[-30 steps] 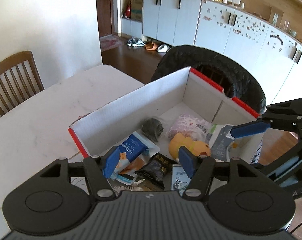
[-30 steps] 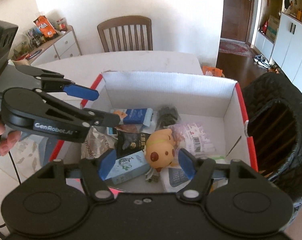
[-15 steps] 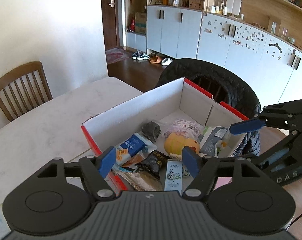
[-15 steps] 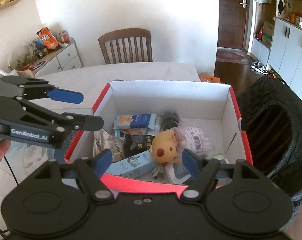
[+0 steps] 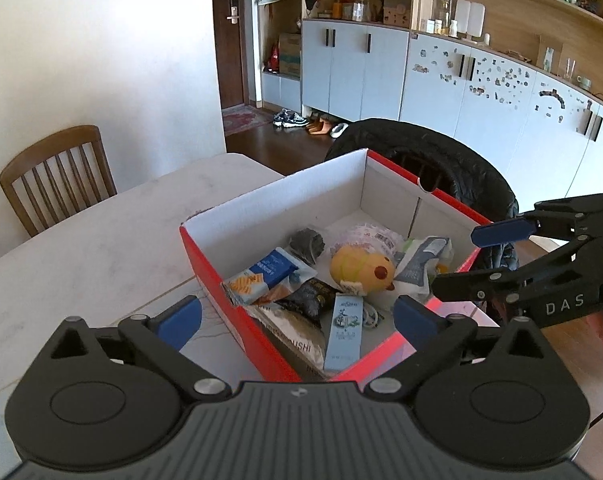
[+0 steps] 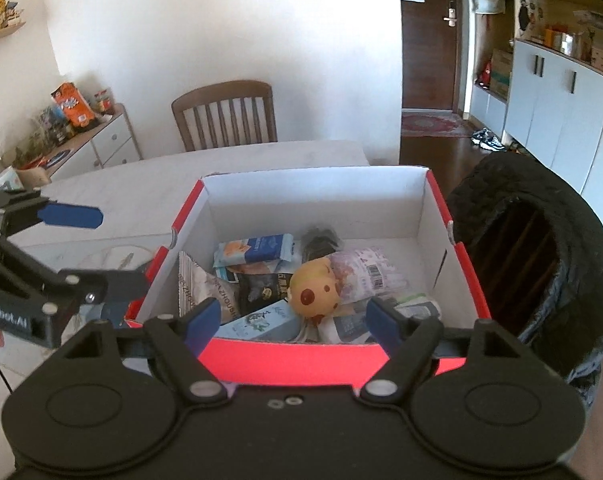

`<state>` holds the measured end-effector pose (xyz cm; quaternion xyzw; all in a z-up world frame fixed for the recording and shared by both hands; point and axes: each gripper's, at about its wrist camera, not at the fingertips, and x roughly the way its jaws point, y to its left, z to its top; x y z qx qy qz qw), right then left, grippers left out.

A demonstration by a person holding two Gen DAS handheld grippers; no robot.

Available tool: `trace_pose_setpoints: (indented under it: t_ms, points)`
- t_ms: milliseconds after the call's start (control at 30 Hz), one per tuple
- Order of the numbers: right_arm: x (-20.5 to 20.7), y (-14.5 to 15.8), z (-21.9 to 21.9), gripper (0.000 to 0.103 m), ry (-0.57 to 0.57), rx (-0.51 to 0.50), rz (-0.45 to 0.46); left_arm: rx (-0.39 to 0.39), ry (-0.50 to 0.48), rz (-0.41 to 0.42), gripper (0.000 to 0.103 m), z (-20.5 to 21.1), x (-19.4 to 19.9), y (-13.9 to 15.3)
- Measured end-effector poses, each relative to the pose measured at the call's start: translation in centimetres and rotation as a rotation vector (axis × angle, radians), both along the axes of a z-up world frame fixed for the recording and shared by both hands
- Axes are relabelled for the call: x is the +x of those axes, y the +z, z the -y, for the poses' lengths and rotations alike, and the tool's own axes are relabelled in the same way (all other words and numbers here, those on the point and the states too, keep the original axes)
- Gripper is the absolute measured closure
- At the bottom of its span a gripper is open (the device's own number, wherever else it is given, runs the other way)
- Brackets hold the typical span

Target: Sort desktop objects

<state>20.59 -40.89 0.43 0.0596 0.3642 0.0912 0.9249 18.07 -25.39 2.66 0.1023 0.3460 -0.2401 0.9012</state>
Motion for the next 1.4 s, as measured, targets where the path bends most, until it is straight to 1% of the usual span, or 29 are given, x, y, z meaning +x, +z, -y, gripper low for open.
trace_pose_setpoints:
  t_ms: [167, 400, 667, 767, 1000, 1400]
  points:
    - [-1.4, 0.3, -0.3, 0.023, -0.018, 0.008, 0.017, -0.016, 0.004, -0.004, 0.000, -1.0, -1.3, 0.2]
    - [-3.2, 0.9, -1.3, 0.022, -0.025, -0.006, 0.036, -0.032, 0.007, 0.000, 0.000, -2.1, -3.0, 0.8]
    - [-4.1, 1.1, -2.1, 0.022, -0.042, -0.005, 0.036, -0.049, -0.010, -0.015, 0.000, -3.0, -4.2, 0.8]
    - [-4.2, 1.0, -2.4, 0.022, -0.051, 0.002, 0.031, -0.064, -0.012, -0.024, 0.000, -3.3, -4.5, 0.8]
    - [-4.6, 0.8, -3.0, 0.022, -0.056, -0.005, 0.030, -0.038, -0.001, 0.017, 0.000, -3.6, -5.0, 0.8]
    - [-4.5, 0.6, -3.4, 0.022, -0.075, 0.004, 0.017, -0.056, -0.003, 0.012, 0.000, -4.4, -4.6, 0.8]
